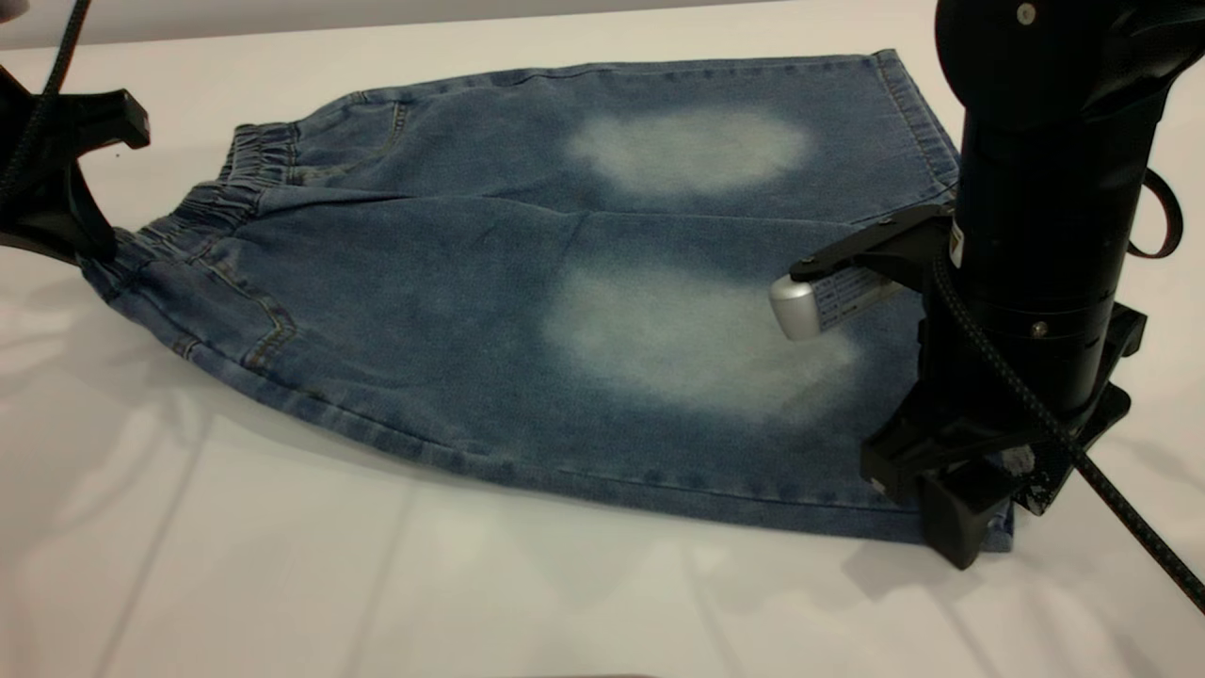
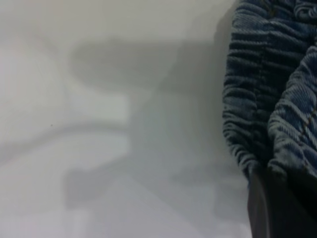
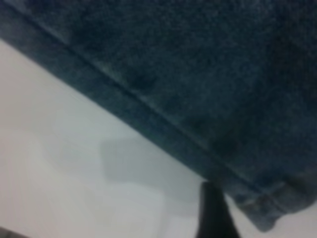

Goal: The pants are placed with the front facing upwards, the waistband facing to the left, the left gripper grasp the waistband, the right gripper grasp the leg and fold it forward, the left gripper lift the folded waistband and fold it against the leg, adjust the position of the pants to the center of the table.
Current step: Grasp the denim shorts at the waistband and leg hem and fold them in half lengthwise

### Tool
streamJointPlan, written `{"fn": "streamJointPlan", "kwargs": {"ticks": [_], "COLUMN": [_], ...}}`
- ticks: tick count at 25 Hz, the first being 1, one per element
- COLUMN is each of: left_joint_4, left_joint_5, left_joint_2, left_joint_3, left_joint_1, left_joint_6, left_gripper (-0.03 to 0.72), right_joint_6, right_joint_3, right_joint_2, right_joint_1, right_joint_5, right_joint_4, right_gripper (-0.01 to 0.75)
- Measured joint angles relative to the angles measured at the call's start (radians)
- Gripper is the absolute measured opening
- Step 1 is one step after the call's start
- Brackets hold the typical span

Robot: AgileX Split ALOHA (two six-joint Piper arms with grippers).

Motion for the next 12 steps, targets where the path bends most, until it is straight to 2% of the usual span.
{"fn": "streamJointPlan", "kwargs": {"ticks": [3,8,12], "left_joint_4": [0.000,0.000,0.000], "left_joint_5": [0.000,0.000,0.002], "left_joint_2": [0.000,0.000,0.000], "left_joint_3": [0.000,0.000,0.000], "left_joint_1": [0.000,0.000,0.000], "left_joint_6": [0.000,0.000,0.000], "left_gripper": [0.041,0.041,0.041], "right_joint_6": [0.011,0.034,0.042], "right_joint_3": [-0.007,-0.016,-0.023], "right_joint_2": [0.012,0.035,0.040], "right_joint_1": [0.000,0.000,0.000], "right_joint_5": [0.009,0.027,0.037], "right_joint_4": [-0.015,-0.033,-0.057], "right_gripper": [0.307,0.278,0.165]}}
